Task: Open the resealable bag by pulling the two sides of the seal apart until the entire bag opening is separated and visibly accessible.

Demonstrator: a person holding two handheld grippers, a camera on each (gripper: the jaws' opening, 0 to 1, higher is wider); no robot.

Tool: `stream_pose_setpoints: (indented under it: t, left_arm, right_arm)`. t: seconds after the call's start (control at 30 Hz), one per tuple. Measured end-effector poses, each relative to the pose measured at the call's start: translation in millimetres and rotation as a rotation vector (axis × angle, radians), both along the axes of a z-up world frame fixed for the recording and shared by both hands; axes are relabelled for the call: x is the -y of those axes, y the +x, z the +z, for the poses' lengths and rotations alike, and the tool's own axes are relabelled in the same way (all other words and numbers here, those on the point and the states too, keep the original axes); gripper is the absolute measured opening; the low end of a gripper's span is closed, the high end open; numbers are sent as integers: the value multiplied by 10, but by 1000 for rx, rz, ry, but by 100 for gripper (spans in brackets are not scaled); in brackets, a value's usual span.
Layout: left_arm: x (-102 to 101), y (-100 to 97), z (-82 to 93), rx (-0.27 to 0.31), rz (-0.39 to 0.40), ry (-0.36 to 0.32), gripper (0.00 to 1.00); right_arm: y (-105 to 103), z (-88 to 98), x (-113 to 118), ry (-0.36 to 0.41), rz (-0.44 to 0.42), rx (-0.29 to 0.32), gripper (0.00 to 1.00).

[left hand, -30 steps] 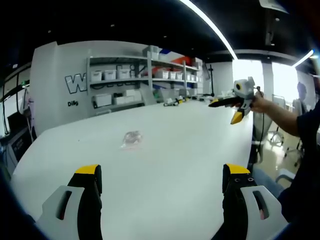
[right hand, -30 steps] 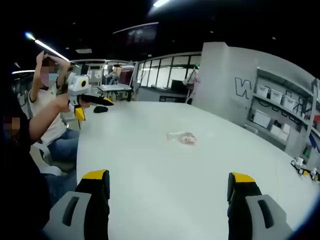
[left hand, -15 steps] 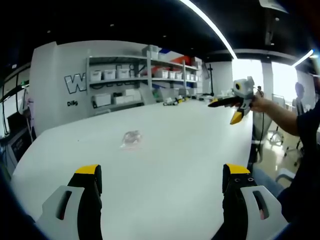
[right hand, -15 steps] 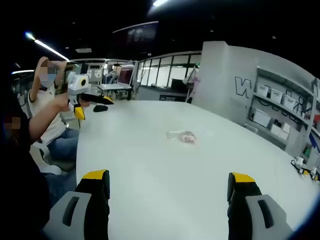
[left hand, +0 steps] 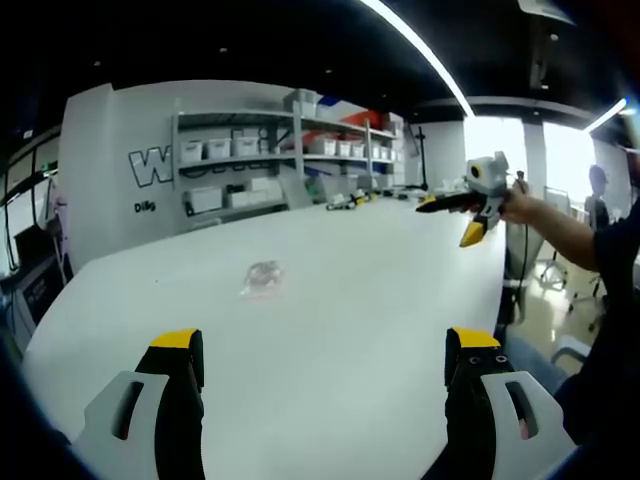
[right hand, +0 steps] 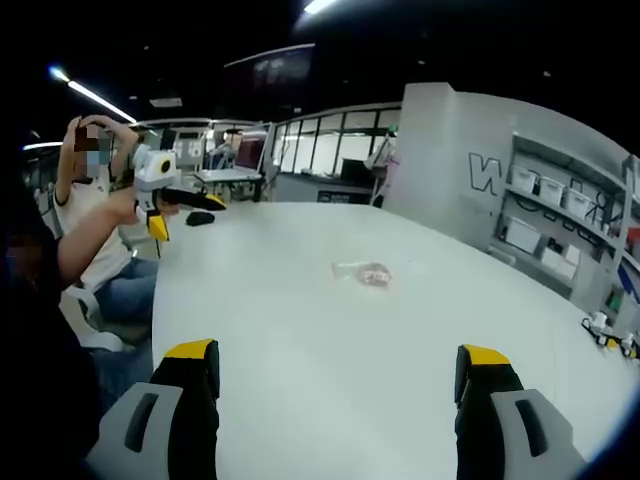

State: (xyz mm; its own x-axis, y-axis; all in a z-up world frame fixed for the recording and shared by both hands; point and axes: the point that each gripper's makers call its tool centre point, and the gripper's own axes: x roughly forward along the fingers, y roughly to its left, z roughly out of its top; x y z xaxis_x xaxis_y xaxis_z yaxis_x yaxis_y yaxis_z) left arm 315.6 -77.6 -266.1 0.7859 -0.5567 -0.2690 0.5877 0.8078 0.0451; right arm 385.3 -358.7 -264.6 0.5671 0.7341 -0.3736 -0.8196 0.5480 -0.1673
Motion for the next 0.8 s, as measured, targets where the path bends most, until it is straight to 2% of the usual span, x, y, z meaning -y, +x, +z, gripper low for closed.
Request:
stream_pose_setpoints:
  t: [0.1,0.8]
  left_arm:
    - [0,3,-2,0,0,0,100]
    - [-13,2,-1,-2,5,1,100]
  right_arm:
    - [-11,6,-12,20,7,-12,100]
    - [3,-1,-21,11,7,-7,100]
